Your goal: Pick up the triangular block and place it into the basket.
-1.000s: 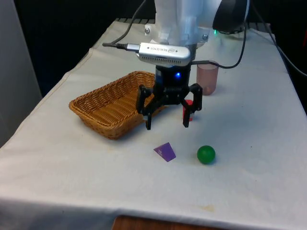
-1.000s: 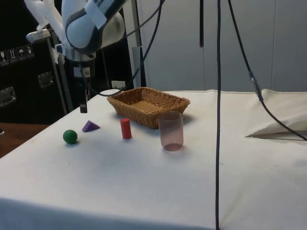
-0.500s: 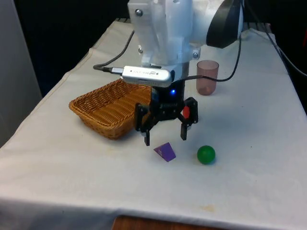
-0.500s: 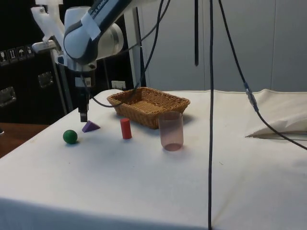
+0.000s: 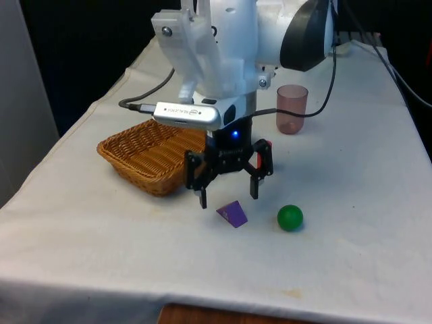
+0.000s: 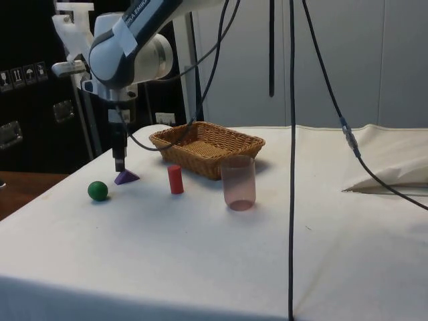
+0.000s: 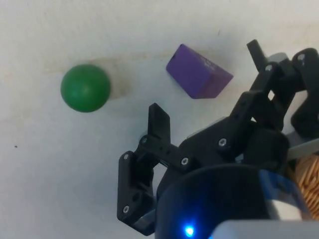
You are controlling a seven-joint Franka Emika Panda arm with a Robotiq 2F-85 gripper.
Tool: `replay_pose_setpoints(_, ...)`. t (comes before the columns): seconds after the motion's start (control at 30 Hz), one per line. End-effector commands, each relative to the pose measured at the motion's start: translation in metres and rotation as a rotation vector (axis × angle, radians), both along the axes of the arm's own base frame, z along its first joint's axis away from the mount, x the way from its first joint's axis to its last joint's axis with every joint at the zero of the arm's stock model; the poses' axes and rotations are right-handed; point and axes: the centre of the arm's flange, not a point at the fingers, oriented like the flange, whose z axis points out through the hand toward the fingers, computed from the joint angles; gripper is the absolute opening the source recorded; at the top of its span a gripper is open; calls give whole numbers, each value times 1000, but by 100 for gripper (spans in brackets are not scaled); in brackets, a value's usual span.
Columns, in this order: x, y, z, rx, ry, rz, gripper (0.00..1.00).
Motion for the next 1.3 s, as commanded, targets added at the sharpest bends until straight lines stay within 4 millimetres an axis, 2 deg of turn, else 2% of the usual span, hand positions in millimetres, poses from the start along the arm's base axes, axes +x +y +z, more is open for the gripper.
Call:
replay_pose_setpoints(0.0,0,-1,-2,4,-1,4,100)
replay_pose_setpoints(0.33,-2,-5,-14,10,11,62,100)
replay_pose_setpoints(0.63,-2,-13,-16,12,10,93,99)
replay_pose_setpoints(1.0,-1,-13,-16,12,11,98,43)
replay_pose_setpoints(1.03,-1,-13,-16,12,10,99,34)
replay_pose_setpoints(1.2,-1,-14,-15,12,10,98,33)
replay_pose_setpoints(1.27,-1,-14,-7,9,11,97,33)
